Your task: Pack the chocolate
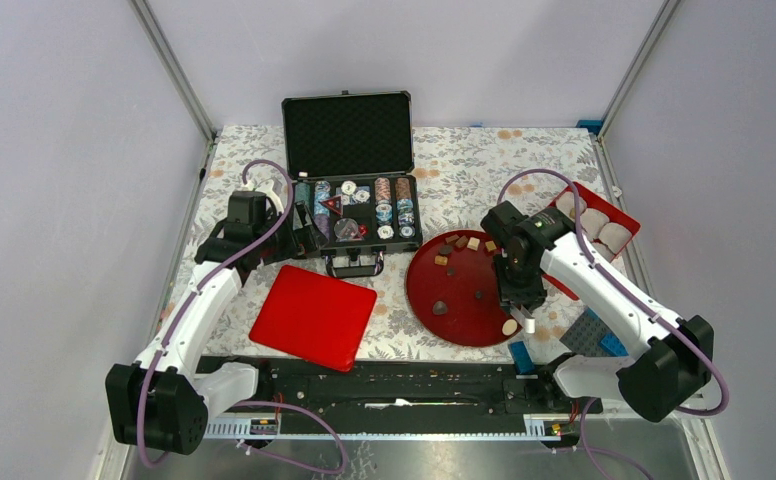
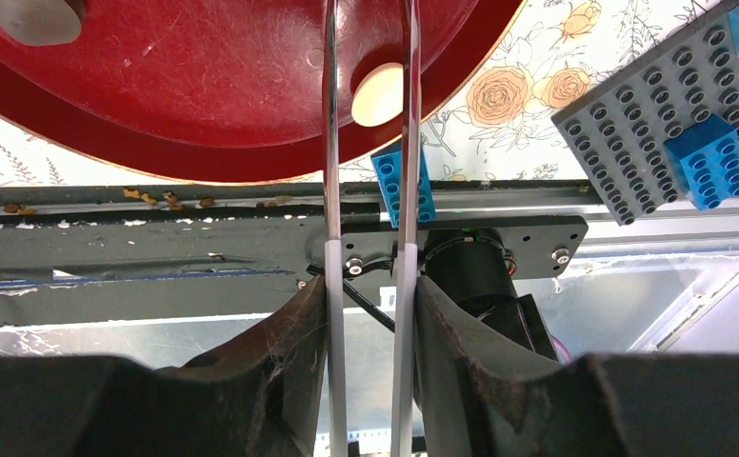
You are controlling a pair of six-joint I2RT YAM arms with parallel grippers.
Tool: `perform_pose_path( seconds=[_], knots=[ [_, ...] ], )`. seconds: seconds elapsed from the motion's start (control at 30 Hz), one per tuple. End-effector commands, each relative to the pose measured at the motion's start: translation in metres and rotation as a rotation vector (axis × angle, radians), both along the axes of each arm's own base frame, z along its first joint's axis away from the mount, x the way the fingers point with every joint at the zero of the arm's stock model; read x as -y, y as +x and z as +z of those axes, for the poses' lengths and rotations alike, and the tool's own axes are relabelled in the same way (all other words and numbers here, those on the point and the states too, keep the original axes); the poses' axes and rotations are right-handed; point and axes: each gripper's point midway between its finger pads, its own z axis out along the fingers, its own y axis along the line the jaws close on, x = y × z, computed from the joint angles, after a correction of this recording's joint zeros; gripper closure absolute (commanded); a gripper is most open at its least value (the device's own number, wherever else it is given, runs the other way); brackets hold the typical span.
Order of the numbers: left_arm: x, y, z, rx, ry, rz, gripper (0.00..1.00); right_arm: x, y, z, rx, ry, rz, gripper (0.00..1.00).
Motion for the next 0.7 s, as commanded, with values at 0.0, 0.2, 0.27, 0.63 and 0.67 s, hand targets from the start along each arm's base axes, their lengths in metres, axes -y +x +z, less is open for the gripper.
perform_pose_path(
  seconds=[0.0,0.2,0.27,0.63,0.67],
  knots=[
    [0.002,0.014,0.026,0.094,-0.003,-0.005,0.01,0.003,0.002,0.01,0.02,-0.035,-0.013,0.58],
    [0.001,0.014,0.027,0.096,-0.002,-0.003,0.01,0.003,0.002,0.012,0.024,-0.038,-0.013,0.62],
    [0.002,0.014,0.026,0.094,-0.002,-0.005,0.01,0.003,0.003,0.015,0.036,-0.034,-0.016,0.71],
    [0.002,0.016,0.027,0.093,-0.002,-0.007,0.01,-0.006,0.033,0.045,0.218,0.023,-0.056,0.83],
    [0.003,0.016,0.027,0.093,-0.002,-0.007,0.01,-0.005,0.036,0.049,0.235,0.019,-0.06,0.83]
  ],
)
